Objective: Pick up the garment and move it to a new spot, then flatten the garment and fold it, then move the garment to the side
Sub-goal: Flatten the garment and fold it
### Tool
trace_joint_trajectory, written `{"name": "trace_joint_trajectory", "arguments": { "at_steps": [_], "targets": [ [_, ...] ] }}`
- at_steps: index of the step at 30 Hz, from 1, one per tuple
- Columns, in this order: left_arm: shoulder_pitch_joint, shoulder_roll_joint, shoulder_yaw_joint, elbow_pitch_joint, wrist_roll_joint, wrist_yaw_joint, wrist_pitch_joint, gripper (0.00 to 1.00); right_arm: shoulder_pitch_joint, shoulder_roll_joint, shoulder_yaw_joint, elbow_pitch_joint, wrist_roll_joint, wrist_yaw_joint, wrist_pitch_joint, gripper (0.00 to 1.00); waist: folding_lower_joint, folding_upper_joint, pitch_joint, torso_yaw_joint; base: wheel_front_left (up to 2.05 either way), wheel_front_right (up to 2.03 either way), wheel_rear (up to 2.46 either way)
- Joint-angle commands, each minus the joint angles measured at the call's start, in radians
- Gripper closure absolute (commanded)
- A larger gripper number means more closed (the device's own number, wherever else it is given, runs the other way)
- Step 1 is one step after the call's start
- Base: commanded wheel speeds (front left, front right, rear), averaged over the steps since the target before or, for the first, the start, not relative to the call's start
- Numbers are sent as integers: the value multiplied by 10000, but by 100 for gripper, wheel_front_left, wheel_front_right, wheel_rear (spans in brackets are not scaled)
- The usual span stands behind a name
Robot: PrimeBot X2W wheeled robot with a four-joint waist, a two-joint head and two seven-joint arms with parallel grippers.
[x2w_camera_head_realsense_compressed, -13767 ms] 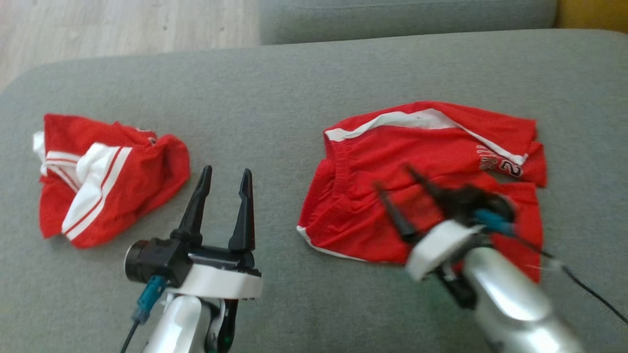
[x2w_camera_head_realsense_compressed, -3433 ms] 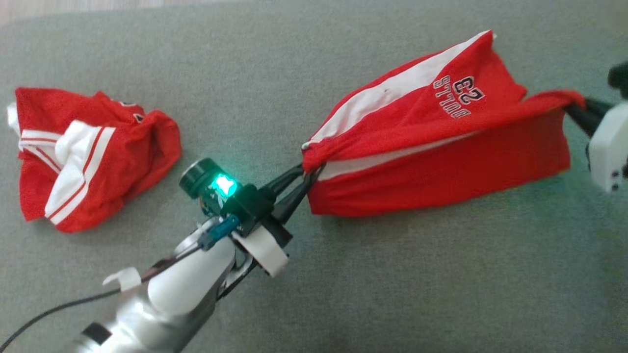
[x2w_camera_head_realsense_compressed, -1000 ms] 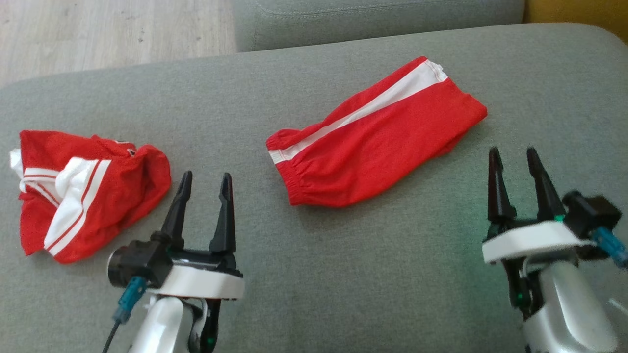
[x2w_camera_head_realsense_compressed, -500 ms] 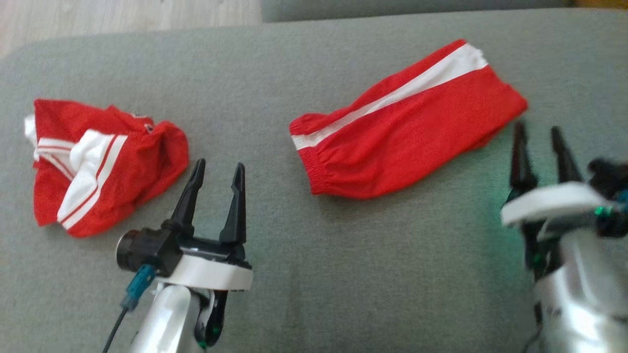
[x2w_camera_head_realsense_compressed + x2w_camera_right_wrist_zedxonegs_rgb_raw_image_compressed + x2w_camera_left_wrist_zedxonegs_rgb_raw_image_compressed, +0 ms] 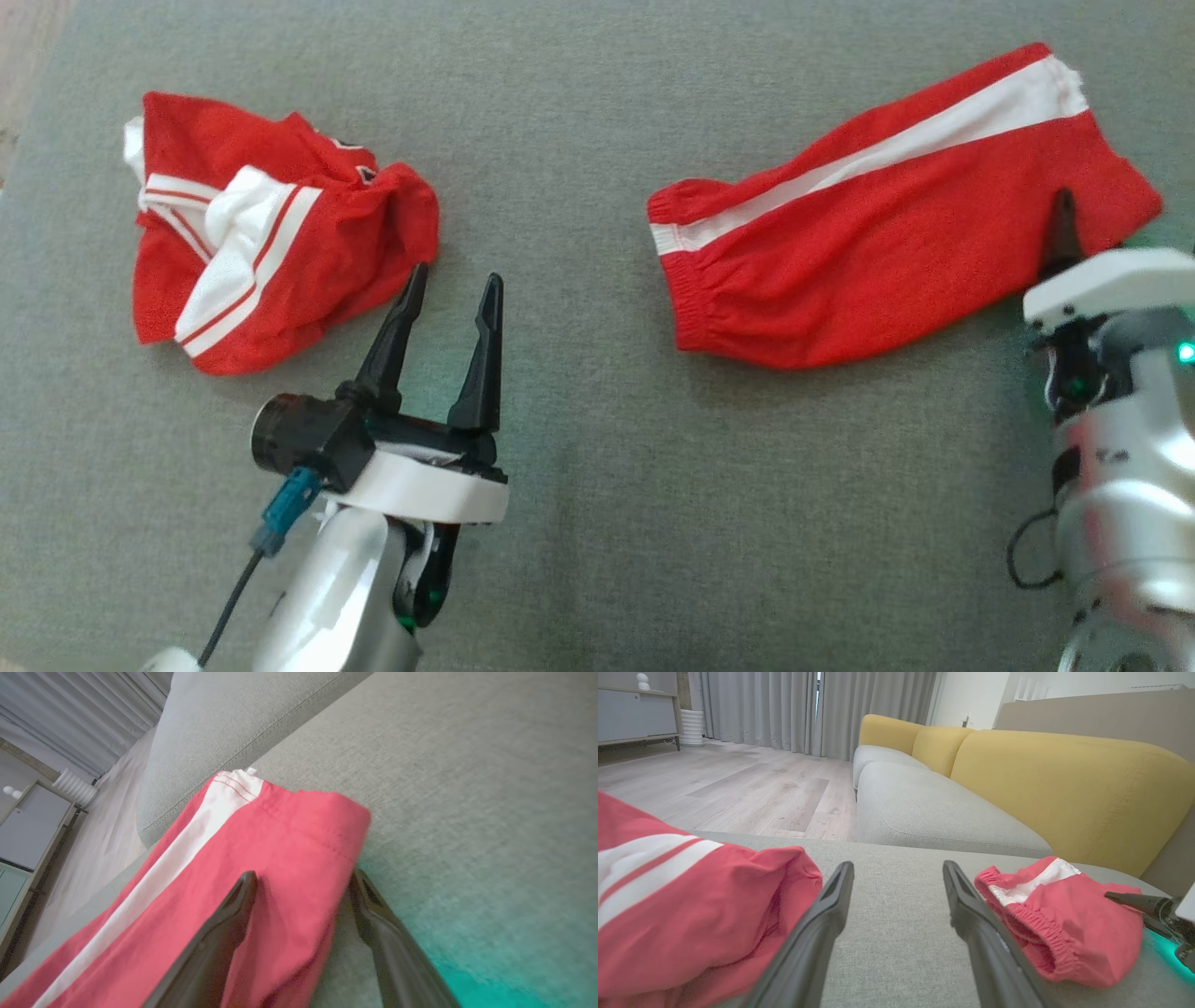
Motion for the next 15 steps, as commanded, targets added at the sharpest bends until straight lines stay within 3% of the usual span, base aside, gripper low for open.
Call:
{"name": "trace_joint_trajectory", "arguments": {
  "at_steps": [1, 12, 13, 14, 15],
  "targets": [
    [-326, 40, 201, -268, -67, 77, -49, 0, -364, 178, 122, 340, -131, -7, 192, 0, 0, 0, 69, 134, 0, 0, 0],
    [-354, 40, 118, -296, -180, 147, -49, 0, -1302, 179, -161, 1998, -958, -7, -70, 0, 0, 0, 230, 306, 0, 0, 0],
    [-354, 40, 126, -281, -169, 145, -49, 0, -1393, 179, -139, 2079, -992, -7, -135, 27, 0, 0, 248, 297, 0, 0, 0],
    [-355, 40, 139, -265, -155, 143, -49, 0, -1479, 179, -89, 2131, -1013, -7, -255, 84, 0, 0, 262, 282, 0, 0, 0],
    [-355, 40, 139, -265, -155, 143, -49, 0, -1479, 179, -89, 2131, -1013, -7, -255, 84, 0, 0, 262, 282, 0, 0, 0]
  ]
}}
